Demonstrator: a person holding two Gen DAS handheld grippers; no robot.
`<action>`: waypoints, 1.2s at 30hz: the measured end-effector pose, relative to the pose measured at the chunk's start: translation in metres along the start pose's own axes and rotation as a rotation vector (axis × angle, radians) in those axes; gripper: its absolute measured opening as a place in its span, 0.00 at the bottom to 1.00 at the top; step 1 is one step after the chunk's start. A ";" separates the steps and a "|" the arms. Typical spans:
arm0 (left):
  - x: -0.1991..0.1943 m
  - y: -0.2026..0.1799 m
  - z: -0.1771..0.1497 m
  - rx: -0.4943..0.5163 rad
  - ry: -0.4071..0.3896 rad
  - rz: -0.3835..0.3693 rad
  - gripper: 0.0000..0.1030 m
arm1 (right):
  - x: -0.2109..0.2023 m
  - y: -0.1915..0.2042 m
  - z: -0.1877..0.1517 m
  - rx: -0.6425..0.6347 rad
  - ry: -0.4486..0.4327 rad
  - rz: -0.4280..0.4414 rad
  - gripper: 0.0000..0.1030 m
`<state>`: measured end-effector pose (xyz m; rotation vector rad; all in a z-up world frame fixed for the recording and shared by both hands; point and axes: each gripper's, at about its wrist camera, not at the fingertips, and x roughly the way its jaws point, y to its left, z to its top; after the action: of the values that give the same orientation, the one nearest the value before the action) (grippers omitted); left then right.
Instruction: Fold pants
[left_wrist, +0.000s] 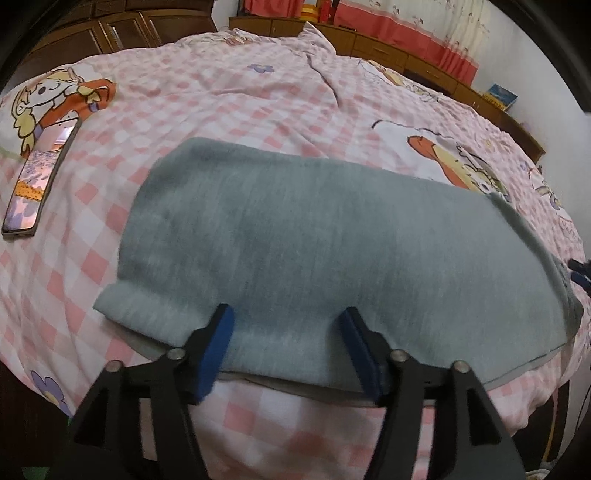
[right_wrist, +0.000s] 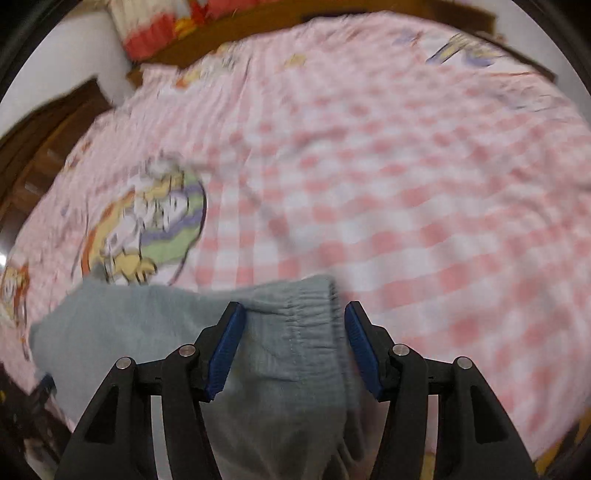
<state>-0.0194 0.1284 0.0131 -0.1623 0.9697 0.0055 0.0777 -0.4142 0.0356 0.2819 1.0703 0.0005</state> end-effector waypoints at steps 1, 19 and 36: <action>0.001 -0.002 0.000 0.005 0.005 0.002 0.72 | 0.007 0.002 -0.002 -0.027 0.009 -0.026 0.44; 0.011 -0.012 0.005 0.009 0.083 0.087 0.79 | -0.030 -0.002 0.003 -0.042 -0.105 -0.103 0.26; 0.007 -0.011 -0.002 0.025 0.013 0.061 0.79 | -0.045 -0.001 -0.088 0.030 -0.061 -0.239 0.36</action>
<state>-0.0162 0.1167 0.0075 -0.1103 0.9872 0.0481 -0.0202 -0.4012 0.0349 0.1782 1.0386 -0.2368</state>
